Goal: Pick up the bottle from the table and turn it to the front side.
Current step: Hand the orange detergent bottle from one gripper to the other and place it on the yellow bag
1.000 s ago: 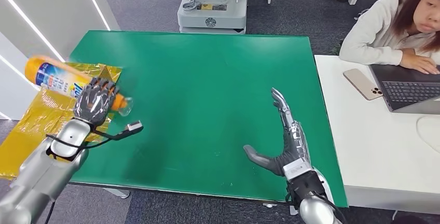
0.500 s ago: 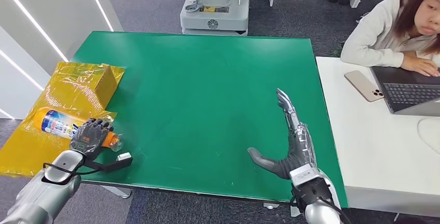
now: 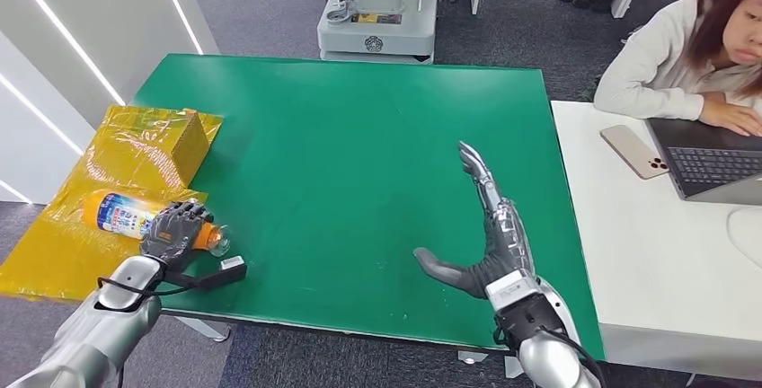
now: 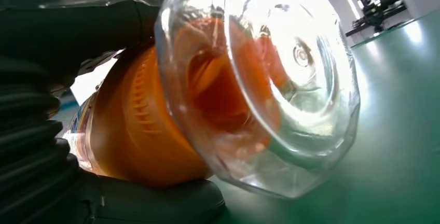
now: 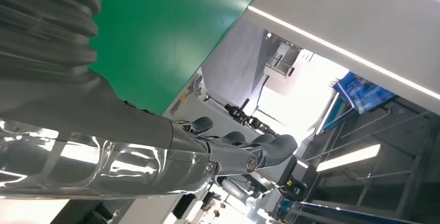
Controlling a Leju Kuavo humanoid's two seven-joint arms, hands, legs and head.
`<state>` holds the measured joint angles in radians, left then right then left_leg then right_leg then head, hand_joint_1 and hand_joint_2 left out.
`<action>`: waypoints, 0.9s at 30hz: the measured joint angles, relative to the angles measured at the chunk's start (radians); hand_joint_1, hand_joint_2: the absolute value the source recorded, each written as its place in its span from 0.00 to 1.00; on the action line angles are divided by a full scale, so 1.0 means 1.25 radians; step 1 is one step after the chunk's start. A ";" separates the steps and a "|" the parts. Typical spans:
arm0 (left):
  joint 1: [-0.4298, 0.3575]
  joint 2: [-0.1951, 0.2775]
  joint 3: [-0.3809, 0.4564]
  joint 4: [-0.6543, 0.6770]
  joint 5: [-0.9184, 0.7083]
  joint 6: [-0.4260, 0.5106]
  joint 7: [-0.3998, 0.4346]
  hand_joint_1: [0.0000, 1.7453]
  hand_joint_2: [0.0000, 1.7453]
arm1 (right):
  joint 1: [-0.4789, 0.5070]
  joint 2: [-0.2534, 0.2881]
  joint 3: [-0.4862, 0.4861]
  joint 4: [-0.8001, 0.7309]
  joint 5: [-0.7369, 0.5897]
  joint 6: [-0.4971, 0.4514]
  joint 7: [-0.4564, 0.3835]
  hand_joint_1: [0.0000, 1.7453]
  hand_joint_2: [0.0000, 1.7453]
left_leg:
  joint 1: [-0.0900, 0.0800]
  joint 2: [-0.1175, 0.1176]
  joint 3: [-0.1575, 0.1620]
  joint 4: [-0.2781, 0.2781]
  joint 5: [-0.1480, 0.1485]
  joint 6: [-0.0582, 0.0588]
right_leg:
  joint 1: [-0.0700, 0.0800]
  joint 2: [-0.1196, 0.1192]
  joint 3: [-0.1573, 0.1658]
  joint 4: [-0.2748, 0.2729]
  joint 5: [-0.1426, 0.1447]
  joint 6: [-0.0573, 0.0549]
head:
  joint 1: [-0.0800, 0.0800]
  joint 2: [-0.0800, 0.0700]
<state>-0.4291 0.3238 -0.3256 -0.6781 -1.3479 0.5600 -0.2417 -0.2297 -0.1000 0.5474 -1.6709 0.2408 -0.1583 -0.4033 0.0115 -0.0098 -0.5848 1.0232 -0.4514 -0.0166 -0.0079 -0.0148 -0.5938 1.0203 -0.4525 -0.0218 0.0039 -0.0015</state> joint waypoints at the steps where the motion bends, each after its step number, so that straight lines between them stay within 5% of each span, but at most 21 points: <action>1: -0.005 -0.008 0.001 0.003 0.013 0.002 -0.014 1.00 1.00 | -0.004 0.000 0.004 0.002 0.000 0.000 0.002 0.00 1.00 | 0.000 -0.001 0.000 0.000 0.000 0.000 | 0.000 -0.001 0.000 0.000 0.000 0.000 | 0.000 0.000; 10: -0.066 -0.087 0.003 0.019 0.154 -0.050 -0.108 1.00 1.00 | -0.022 0.001 0.035 0.016 -0.002 -0.008 0.013 0.00 1.00 | 0.000 0.001 -0.001 0.001 0.000 0.000 | 0.000 0.001 -0.001 0.000 0.002 0.000 | 0.000 0.000; 11: -0.073 -0.091 0.003 0.021 0.171 -0.055 -0.114 0.92 1.00 | -0.025 0.001 0.039 0.019 -0.003 -0.008 0.015 0.00 1.00 | 0.000 0.001 -0.001 0.000 0.000 0.000 | 0.000 0.001 -0.002 0.000 0.002 0.000 | 0.000 0.000; 14: -0.094 -0.100 0.004 0.033 0.216 -0.073 -0.125 0.17 1.00 | -0.032 0.004 0.049 0.025 -0.006 -0.007 0.020 0.00 1.00 | 0.000 0.001 -0.001 0.000 0.000 0.000 | 0.000 0.001 -0.002 0.000 0.002 0.000 | 0.000 0.000; 15: -0.100 -0.104 0.005 0.038 0.229 -0.081 -0.125 0.00 1.00 | -0.033 0.005 0.052 0.027 -0.006 -0.007 0.020 0.00 1.00 | 0.000 0.001 -0.001 0.000 0.000 0.000 | 0.000 0.002 -0.003 0.000 0.002 -0.001 | 0.000 0.000; 27: -0.123 -0.125 0.027 0.122 0.233 -0.087 -0.034 0.00 1.00 | -0.041 0.006 0.069 0.054 -0.011 -0.005 0.020 0.00 1.00 | 0.001 0.008 -0.002 0.000 0.000 0.000 | 0.001 0.007 -0.005 0.001 0.002 -0.002 | 0.000 0.000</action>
<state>-0.5828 0.1675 -0.2914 -0.5261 -1.0563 0.4513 -0.2843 -0.2805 -0.0927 0.6334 -1.6038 0.2275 -0.1644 -0.3780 0.0124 -0.0004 -0.5876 1.0234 -0.4517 -0.0169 -0.0068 -0.0065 -0.5996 1.0211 -0.4496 -0.0240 0.0040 -0.0015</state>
